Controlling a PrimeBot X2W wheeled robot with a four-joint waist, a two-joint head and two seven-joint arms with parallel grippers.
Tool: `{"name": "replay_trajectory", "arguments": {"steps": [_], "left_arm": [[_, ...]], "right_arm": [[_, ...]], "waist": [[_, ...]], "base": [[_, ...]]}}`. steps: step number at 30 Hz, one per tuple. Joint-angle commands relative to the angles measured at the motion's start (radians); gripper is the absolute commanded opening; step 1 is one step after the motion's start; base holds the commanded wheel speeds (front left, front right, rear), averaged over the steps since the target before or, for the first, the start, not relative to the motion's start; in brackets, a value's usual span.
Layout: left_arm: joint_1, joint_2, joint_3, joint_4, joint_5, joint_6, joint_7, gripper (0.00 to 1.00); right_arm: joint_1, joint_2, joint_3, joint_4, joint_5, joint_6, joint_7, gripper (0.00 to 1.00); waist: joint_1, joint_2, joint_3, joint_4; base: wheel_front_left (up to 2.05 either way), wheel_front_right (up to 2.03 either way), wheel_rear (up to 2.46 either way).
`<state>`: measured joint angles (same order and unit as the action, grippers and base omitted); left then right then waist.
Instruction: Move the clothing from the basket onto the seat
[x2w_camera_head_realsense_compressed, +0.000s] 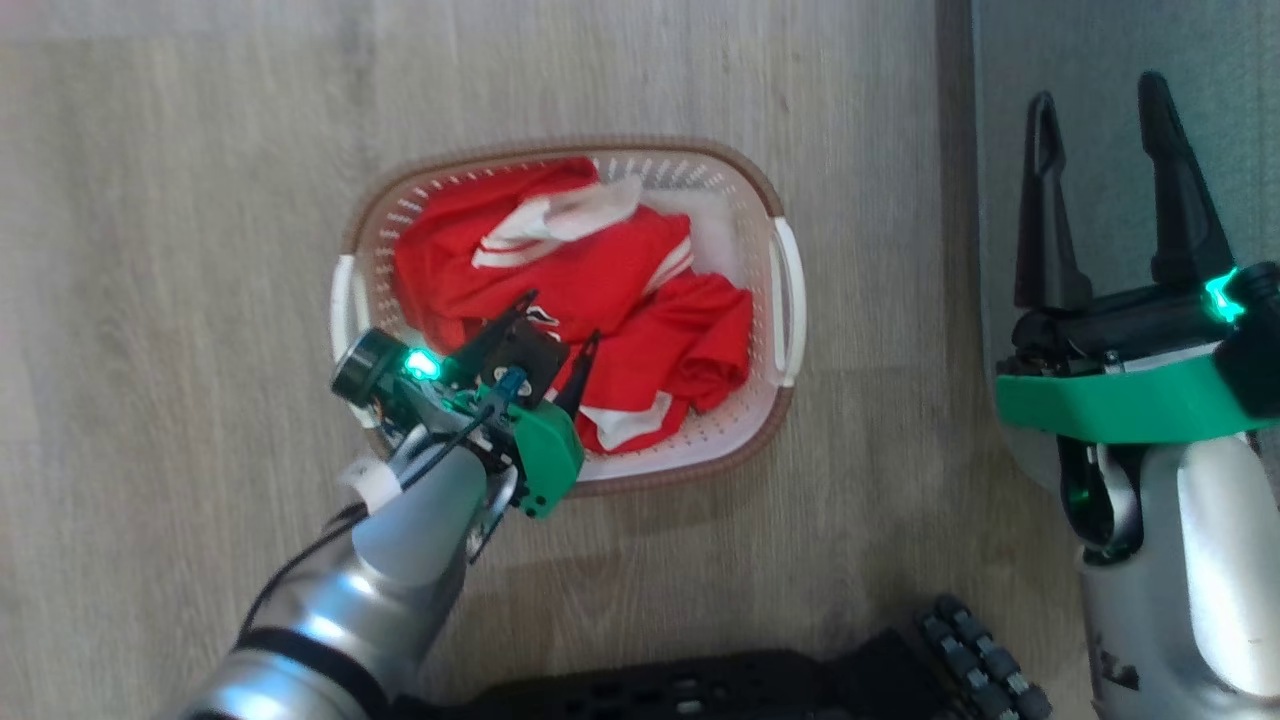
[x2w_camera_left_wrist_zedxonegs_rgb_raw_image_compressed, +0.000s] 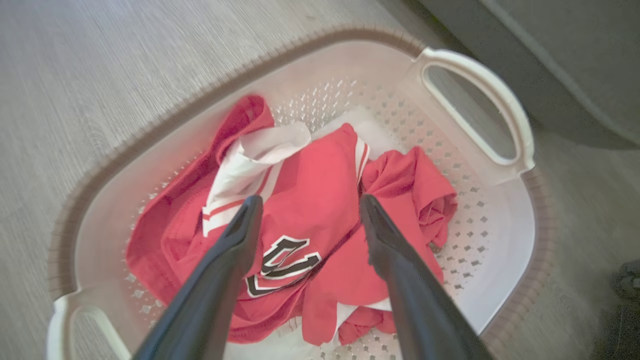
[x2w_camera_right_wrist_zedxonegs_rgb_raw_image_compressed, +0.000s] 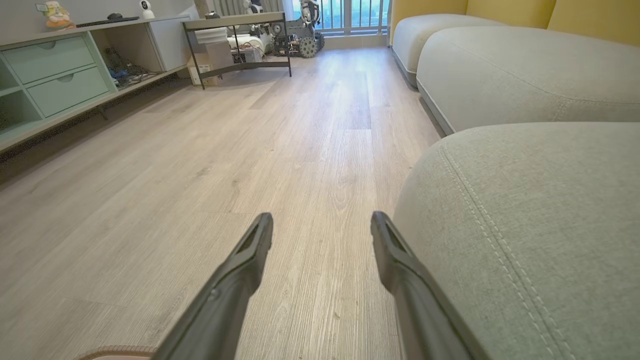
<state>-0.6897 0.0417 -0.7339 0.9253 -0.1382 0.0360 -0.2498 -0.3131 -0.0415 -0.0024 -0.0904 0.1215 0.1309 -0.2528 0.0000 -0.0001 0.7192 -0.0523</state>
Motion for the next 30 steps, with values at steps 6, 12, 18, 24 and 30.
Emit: {"name": "replay_trajectory", "arguments": {"steps": [6, 12, 18, 24, 30], "left_arm": [[-0.081, 0.008, -0.023, 0.107, -0.012, 0.017, -0.012, 1.0], [-0.141, 0.009, -0.015, 0.194, -0.019, 0.069, -0.012, 1.0], [-0.17, 0.011, -0.012, 0.287, -0.029, 0.071, -0.012, 1.0], [-0.176, 0.009, -0.023, 0.305, -0.042, 0.056, -0.012, 0.0], [-0.155, 0.009, -0.035, 0.265, -0.055, 0.043, -0.012, 0.0]], "right_arm": [[-0.012, -0.009, 0.042, -0.06, -0.003, 0.0, -0.009, 1.0], [-0.023, -0.009, 0.058, -0.072, 0.008, 0.0, -0.009, 1.0], [-0.026, -0.009, 0.073, -0.071, 0.016, 0.0, -0.009, 1.0], [-0.026, -0.009, 0.074, -0.061, 0.025, 0.0, -0.009, 1.0], [-0.03, -0.009, 0.07, -0.041, 0.033, 0.0, -0.009, 1.0]], "waist": [[0.0, 0.0001, 0.096, -0.042], [0.0, 0.0001, 0.135, -0.054], [0.0, 0.0001, 0.154, -0.067], [0.0, 0.0001, 0.146, -0.073], [0.0, 0.0001, 0.098, -0.061]], "base": [[0.0, 0.0, 0.0], [0.0, 0.0, 0.0], [0.0, 0.0, 0.0], [0.0, 0.0, 0.0], [0.0, 0.0, 0.0]]}}
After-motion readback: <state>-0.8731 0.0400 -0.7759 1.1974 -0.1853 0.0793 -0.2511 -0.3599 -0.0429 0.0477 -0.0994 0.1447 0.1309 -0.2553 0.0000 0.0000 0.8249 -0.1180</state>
